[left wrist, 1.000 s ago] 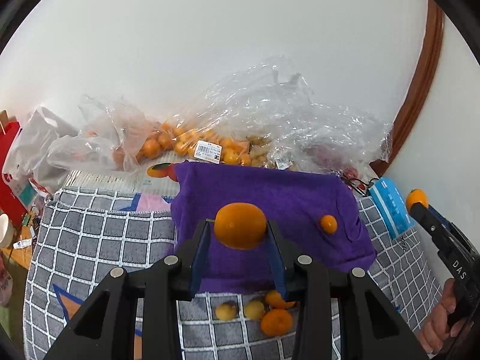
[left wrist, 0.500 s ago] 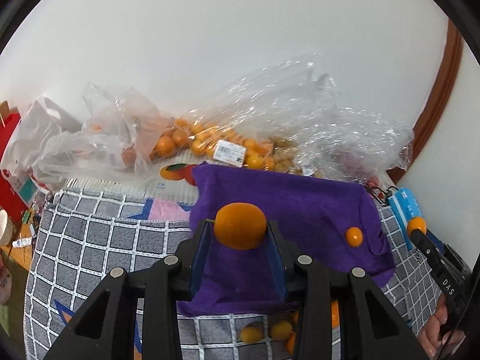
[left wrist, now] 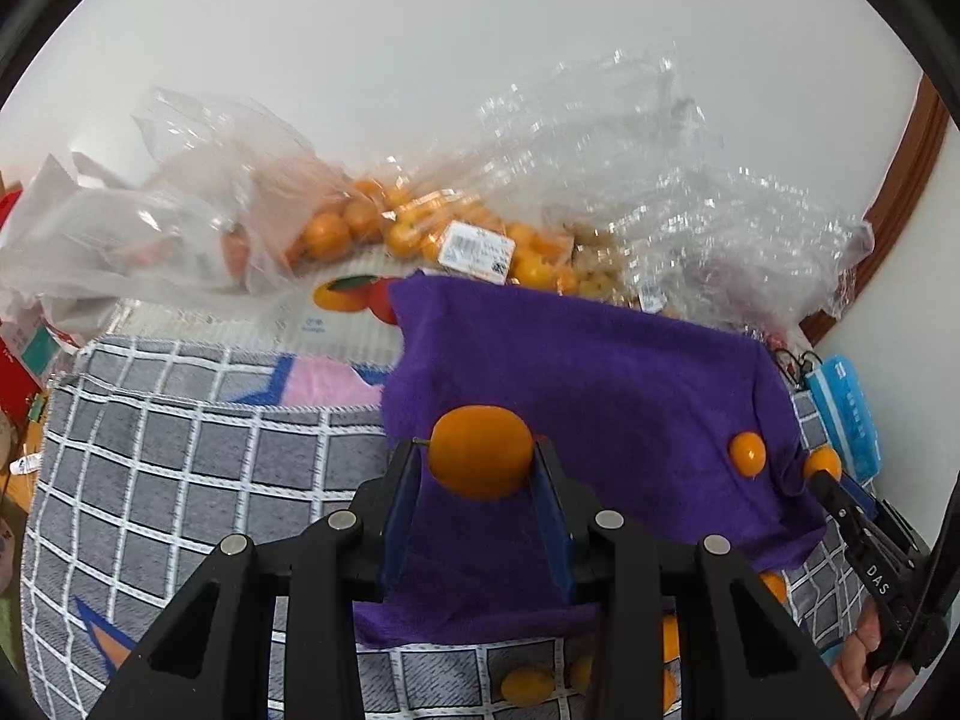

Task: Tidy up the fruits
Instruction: 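Carry the orange with the left tool while the right tool carries its orange over the towel, then open the left tool on the towel while the right tool releases its orange there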

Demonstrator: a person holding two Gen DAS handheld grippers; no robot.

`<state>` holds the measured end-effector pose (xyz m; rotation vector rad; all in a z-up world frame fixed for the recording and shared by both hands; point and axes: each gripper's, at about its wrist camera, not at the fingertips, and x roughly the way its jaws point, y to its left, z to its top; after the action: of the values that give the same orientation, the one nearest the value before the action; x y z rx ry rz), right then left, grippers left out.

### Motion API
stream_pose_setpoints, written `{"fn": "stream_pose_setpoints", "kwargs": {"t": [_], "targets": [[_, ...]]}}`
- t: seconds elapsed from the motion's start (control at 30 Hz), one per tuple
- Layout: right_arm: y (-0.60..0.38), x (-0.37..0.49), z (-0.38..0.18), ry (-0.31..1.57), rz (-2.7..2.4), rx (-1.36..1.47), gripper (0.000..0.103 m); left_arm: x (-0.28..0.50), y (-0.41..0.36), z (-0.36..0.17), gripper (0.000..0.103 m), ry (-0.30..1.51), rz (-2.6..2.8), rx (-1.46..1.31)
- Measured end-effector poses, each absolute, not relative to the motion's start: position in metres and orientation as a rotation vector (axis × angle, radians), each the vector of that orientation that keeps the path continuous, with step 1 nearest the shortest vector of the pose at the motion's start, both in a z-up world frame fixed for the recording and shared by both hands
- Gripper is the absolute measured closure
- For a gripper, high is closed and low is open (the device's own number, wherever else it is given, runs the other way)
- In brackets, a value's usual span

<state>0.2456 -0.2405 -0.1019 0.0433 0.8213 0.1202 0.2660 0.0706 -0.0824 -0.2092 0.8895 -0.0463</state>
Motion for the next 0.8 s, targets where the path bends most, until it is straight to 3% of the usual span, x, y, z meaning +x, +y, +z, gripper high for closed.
{"fn": "stream_pose_setpoints", "kwargs": {"t": [0.8], "targets": [[-0.245, 0.258, -0.142, 0.918, 0.108, 0.036, 0.069, 0.282, 0.044, -0.124, 0.067, 0.990, -0.065, -0.158]]}}
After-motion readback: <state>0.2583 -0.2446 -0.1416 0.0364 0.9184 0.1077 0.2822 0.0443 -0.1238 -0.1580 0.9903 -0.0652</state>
